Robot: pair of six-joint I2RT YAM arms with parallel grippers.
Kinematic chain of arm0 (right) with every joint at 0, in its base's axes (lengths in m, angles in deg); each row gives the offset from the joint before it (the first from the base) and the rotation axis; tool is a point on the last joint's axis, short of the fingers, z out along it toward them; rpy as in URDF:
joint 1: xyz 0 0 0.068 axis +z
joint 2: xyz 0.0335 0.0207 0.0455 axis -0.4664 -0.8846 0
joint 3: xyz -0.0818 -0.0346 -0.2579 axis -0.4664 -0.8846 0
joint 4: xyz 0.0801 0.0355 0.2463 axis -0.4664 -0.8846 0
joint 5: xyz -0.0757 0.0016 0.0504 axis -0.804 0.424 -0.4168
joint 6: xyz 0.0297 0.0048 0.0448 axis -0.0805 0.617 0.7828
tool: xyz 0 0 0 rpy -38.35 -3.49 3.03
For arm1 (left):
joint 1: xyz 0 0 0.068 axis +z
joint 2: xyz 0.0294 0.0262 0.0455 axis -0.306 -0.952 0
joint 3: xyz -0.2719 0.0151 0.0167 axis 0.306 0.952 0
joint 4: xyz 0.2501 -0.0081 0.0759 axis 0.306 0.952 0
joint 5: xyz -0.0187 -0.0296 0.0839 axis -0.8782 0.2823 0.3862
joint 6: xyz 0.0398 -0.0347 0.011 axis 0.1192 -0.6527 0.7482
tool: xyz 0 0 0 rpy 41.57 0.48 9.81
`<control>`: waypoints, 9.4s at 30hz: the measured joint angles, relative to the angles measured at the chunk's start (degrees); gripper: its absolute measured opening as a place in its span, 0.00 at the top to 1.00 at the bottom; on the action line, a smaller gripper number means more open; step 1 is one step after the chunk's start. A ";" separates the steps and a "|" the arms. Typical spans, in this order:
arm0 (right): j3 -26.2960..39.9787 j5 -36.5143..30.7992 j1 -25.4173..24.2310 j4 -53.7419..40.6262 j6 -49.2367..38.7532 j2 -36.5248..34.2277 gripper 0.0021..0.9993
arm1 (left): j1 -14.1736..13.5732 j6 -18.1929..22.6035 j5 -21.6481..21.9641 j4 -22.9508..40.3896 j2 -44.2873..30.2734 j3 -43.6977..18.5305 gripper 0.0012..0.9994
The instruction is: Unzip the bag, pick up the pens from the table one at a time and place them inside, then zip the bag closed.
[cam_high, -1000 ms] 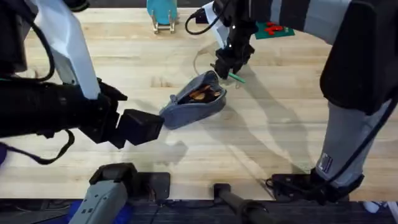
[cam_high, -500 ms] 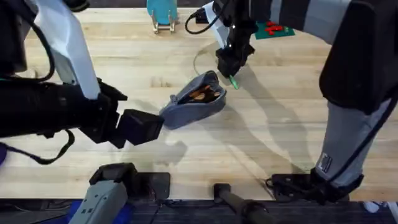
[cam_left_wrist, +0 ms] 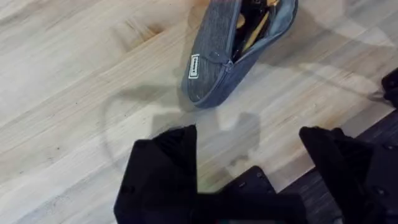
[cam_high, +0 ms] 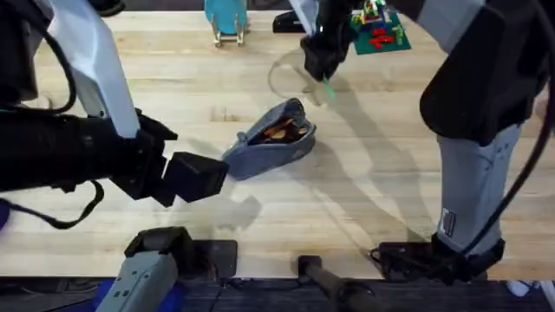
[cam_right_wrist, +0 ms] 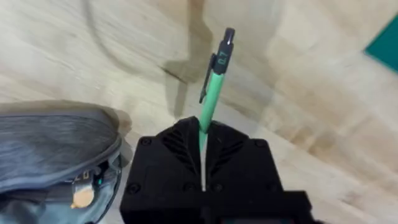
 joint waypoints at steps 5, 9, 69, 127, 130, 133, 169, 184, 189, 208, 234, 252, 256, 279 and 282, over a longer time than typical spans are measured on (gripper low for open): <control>5.04 1.98 0.00 -4.14 -4.81 0.09 0.97 | 0.00 0.00 0.00 0.00 0.00 0.00 0.00; 5.57 3.63 0.00 -5.76 -6.71 0.09 0.97 | 0.00 0.00 0.00 0.00 0.00 0.00 0.00; -30.70 34.74 2.41 10.37 -67.42 31.15 0.96 | 0.00 0.00 0.00 0.00 0.02 0.00 0.00; -38.86 33.92 7.65 16.52 -84.62 20.94 0.96 | 0.00 0.00 0.00 0.00 0.00 0.00 0.00; -38.88 33.92 7.65 16.59 -84.62 20.92 0.64 | 0.00 0.00 0.00 0.00 0.00 0.00 0.00; -38.88 33.86 7.63 16.80 -84.62 20.94 0.21 | 0.00 0.00 0.00 0.00 0.02 0.00 0.00; -23.05 33.90 7.63 7.77 -53.72 26.29 0.00 | 0.00 0.00 0.02 -0.02 0.00 0.00 0.00; -20.43 33.90 7.63 5.57 -22.82 26.29 0.00 | 0.00 0.00 1.41 -0.69 0.00 0.00 0.00; -20.41 33.90 7.63 5.33 -19.97 26.29 0.00 | 0.00 0.83 1.81 -1.77 0.00 0.00 0.00; -20.41 29.33 7.63 5.72 -18.72 26.29 0.00 | 0.00 22.10 -6.44 -1.53 0.00 0.35 0.00; -20.41 29.11 7.63 5.61 -18.70 26.29 0.00 | 13.41 43.31 -22.91 -6.43 0.00 23.64 0.00; -20.41 29.14 7.63 5.40 -18.62 26.29 0.00 | 21.93 54.67 -25.98 -12.38 0.00 32.15 0.00; -20.39 29.14 7.63 5.35 -17.96 26.29 0.00 | 24.10 55.25 -26.34 -13.48 0.00 32.17 0.00; -20.39 29.16 7.63 5.46 -17.24 26.29 0.00 | 28.50 55.75 -30.73 -19.89 -6.13 35.19 0.00; -20.39 29.16 7.63 5.46 -17.24 26.29 0.00 | 28.50 56.14 -31.52 -20.27 -8.91 35.19 0.00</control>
